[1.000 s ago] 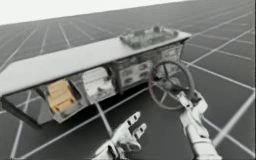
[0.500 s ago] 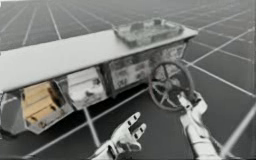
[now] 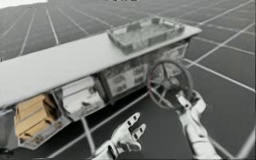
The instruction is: Pick up and drop off the object
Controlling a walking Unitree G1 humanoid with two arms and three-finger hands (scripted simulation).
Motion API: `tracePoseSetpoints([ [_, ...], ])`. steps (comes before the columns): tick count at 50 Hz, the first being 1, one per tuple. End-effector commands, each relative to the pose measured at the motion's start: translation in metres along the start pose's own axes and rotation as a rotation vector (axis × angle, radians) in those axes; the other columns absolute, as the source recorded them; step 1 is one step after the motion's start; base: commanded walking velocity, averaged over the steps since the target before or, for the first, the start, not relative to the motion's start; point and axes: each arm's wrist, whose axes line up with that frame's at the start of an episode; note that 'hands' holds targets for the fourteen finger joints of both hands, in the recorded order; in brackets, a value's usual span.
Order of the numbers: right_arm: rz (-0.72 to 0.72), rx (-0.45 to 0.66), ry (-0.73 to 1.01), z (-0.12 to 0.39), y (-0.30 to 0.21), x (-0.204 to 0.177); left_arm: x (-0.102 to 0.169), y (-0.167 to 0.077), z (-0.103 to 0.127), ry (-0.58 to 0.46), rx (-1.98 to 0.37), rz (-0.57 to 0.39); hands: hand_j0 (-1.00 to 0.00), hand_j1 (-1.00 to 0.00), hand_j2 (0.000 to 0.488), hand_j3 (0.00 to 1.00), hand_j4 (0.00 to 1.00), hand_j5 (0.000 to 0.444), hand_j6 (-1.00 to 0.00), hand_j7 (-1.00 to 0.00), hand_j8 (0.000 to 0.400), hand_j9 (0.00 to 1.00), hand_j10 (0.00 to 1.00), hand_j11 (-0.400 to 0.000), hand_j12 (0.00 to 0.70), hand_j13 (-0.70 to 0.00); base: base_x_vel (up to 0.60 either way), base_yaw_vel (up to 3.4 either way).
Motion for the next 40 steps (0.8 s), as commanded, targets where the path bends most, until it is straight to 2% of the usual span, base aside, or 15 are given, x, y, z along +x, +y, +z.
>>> tracePoseSetpoints([
  [1, 0.003, 0.02, -0.026, 0.0077, -0.0011, 0.0004, 0.0015, -0.0026, 0.0004, 0.003, 0.007, -0.009, 0.0, 0.0, 0.0, 1.0, 1.0, 0.0, 0.0, 0.0, 0.0, 1.0, 1.0, -0.4, 0.0, -0.7, 0.16, -0.1],
  [11, 0.003, 0.02, -0.026, 0.0077, -0.0011, 0.0004, 0.0015, -0.0026, 0.0004, 0.003, 0.007, -0.009, 0.0, 0.0, 0.0, 1.0, 1.0, 0.0, 0.0, 0.0, 0.0, 1.0, 1.0, -0.4, 0.0, -0.7, 0.2, 0.28],
  [40, 0.003, 0.02, -0.026, 0.0077, -0.0011, 0.0004, 0.0015, -0.0026, 0.0004, 0.003, 0.007, -0.009, 0.0, 0.0, 0.0, 1.0, 1.0, 0.0, 0.0, 0.0, 0.0, 1.0, 1.0, -0.4, 0.0, -0.7, 0.35, 0.64],
])
